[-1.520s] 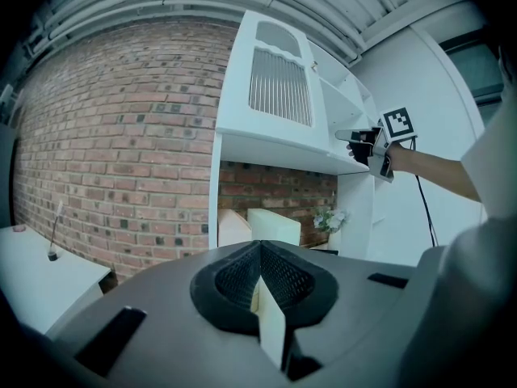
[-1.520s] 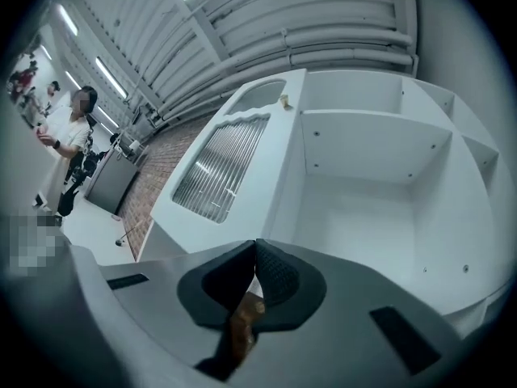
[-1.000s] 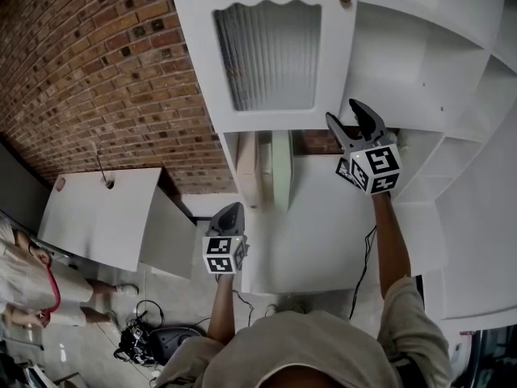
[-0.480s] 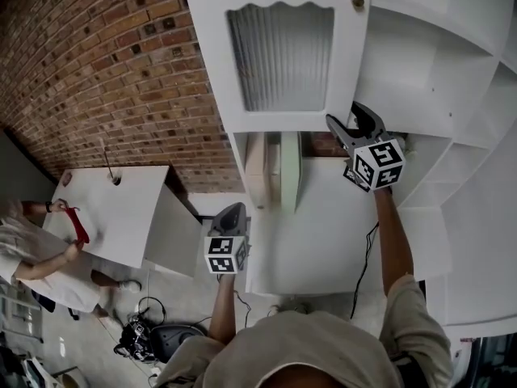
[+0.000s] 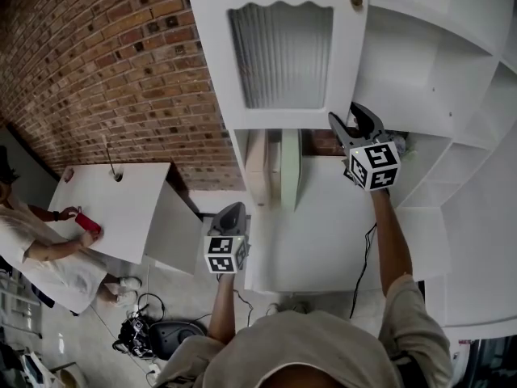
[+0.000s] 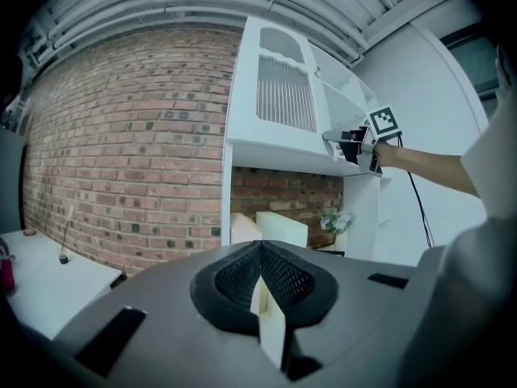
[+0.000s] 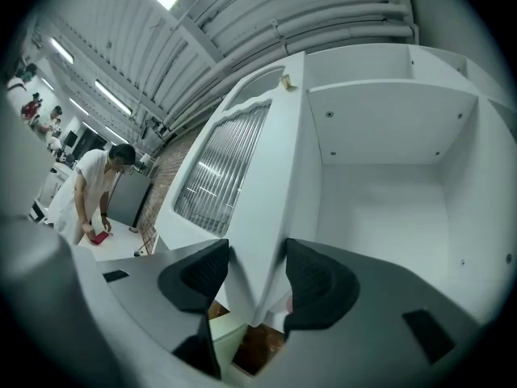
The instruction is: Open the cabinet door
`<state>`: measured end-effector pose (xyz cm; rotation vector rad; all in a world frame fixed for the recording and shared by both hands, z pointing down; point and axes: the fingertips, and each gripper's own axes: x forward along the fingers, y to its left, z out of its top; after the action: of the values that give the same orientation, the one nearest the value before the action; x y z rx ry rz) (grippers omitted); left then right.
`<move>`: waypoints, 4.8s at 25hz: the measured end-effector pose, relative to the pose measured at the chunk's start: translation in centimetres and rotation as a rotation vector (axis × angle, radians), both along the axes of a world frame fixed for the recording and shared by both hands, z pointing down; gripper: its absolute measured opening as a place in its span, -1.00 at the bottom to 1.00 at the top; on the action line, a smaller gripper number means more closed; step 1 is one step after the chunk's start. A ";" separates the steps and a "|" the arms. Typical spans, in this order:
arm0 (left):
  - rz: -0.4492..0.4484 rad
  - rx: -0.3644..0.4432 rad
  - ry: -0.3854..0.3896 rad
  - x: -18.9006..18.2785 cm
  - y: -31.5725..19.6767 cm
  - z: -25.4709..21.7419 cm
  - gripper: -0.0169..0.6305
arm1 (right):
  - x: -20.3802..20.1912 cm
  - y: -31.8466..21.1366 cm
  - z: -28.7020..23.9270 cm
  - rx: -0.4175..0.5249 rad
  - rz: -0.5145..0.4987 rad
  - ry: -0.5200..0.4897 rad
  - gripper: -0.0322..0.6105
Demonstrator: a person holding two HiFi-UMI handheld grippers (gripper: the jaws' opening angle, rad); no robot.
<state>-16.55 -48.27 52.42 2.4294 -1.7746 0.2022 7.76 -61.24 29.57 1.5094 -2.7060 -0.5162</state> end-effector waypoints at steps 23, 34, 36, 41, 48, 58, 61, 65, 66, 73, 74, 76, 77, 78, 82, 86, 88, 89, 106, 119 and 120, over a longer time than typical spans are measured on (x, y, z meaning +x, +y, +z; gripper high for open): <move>-0.101 -0.013 -0.015 1.2 7.2 0.2 -0.87 | 0.3 6.9 -0.5 0.034 -0.115 -0.049 -0.46; -0.159 0.018 -0.031 -2.4 11.0 -1.2 -0.87 | -0.7 10.8 -0.5 0.035 -0.118 -0.073 -0.51; -0.168 0.020 -0.030 -3.4 11.9 -1.4 -0.87 | -0.9 11.5 -0.7 0.038 -0.112 -0.086 -0.52; -0.201 0.023 -0.031 -6.1 14.5 -1.6 -0.87 | -1.8 13.6 -0.6 0.038 -0.101 -0.116 -0.55; -0.238 0.036 -0.023 -8.4 17.1 -2.1 -0.87 | -3.3 16.0 -0.7 0.047 -0.101 -0.129 -0.57; -0.275 0.054 -0.023 -9.5 20.2 -2.7 -0.87 | -6.8 20.8 -0.6 0.067 -0.160 -0.122 -0.61; -0.292 0.060 -0.023 -10.0 21.3 -3.1 -0.87 | -8.1 22.3 -0.9 0.073 -0.170 -0.113 -0.61; -0.324 0.057 -0.022 -11.2 22.5 -3.1 -0.87 | -9.3 23.2 -1.0 0.073 -0.173 -0.106 -0.61; -0.329 0.056 -0.021 -11.4 22.8 -3.1 -0.87 | -9.6 23.4 -0.9 0.072 -0.178 -0.105 -0.61; -0.359 0.046 -0.021 -12.0 24.2 -2.7 -0.87 | -13.5 26.0 -1.0 0.093 -0.283 -0.107 -0.59; -0.364 0.047 -0.021 -12.2 24.5 -2.7 -0.87 | -14.2 26.3 -1.0 0.097 -0.291 -0.107 -0.59; -0.377 0.050 -0.021 -12.8 25.1 -2.8 -0.87 | -15.4 26.9 -1.0 0.096 -0.306 -0.104 -0.58; -0.386 0.052 -0.021 -13.1 25.4 -2.9 -0.87 | -16.0 27.1 -1.0 0.093 -0.311 -0.100 -0.58; -0.394 0.054 -0.020 -13.4 25.7 -2.9 -0.87 | -16.5 27.3 -1.0 0.091 -0.317 -0.095 -0.58; -0.422 0.057 -0.017 -14.3 26.6 -3.1 -0.87 | -18.3 27.7 -0.9 0.085 -0.335 -0.092 -0.57; -0.455 0.056 -0.016 -15.4 27.8 -3.0 -0.87 | -20.4 28.1 -0.9 0.086 -0.354 -0.088 -0.56; -0.477 0.049 -0.022 -16.0 28.5 -2.9 -0.87 | -21.5 28.2 -0.9 0.086 -0.365 -0.087 -0.56; -0.489 0.046 -0.025 -16.4 28.9 -2.9 -0.87 | -22.1 28.3 -0.8 0.087 -0.371 -0.085 -0.56; -0.648 0.027 -0.017 -20.8 33.4 -2.0 -0.87 | -27.0 28.0 -0.6 0.094 -0.407 -0.084 -0.56; -0.576 0.032 -0.015 -18.4 30.0 -2.6 -0.87 | -24.3 28.5 -1.5 0.154 -0.439 -0.100 -0.63; -0.567 0.034 -0.014 -18.2 29.6 -2.6 -0.87 | -23.9 28.2 -1.4 0.151 -0.427 -0.096 -0.64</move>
<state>-34.75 -18.69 49.83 1.8382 -2.3899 0.1285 -16.11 -33.07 28.20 0.9925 -3.1423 -0.6820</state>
